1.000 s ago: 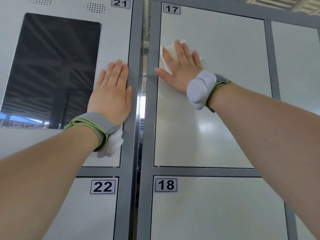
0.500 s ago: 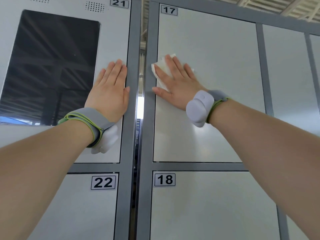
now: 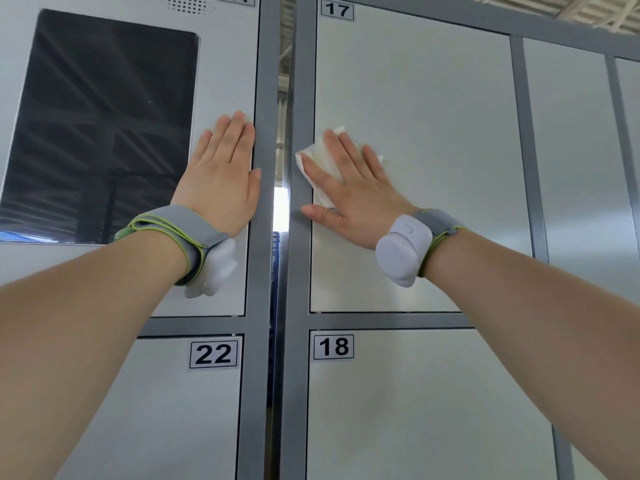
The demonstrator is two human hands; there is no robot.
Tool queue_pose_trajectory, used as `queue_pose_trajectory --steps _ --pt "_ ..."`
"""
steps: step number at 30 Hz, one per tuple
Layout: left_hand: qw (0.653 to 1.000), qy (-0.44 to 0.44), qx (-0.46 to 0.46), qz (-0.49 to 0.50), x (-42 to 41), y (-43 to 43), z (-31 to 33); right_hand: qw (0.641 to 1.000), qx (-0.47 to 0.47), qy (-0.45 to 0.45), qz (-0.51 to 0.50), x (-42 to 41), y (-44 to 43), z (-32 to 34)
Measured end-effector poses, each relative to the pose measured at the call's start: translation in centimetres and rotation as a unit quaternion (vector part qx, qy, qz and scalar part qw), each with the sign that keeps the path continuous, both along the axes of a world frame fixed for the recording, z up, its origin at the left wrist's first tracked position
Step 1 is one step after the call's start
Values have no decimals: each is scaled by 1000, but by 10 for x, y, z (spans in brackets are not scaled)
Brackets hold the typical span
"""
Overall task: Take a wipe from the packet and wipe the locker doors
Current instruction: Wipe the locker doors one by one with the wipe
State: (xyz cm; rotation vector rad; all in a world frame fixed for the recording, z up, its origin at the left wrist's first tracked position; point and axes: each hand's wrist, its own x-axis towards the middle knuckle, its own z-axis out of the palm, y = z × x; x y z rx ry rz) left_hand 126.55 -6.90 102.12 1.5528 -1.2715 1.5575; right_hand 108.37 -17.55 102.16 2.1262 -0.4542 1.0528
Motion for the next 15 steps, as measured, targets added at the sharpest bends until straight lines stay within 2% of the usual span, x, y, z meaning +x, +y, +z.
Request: queue_pose_trajectory --steps 6,15 --pt "1000 -2 -5 -4 0 -1 -3 996 53 -77 -6 10 4 21" --pt "1000 3 -6 -11 0 -1 -2 1000 -8 3 -15 0 -4 -24"
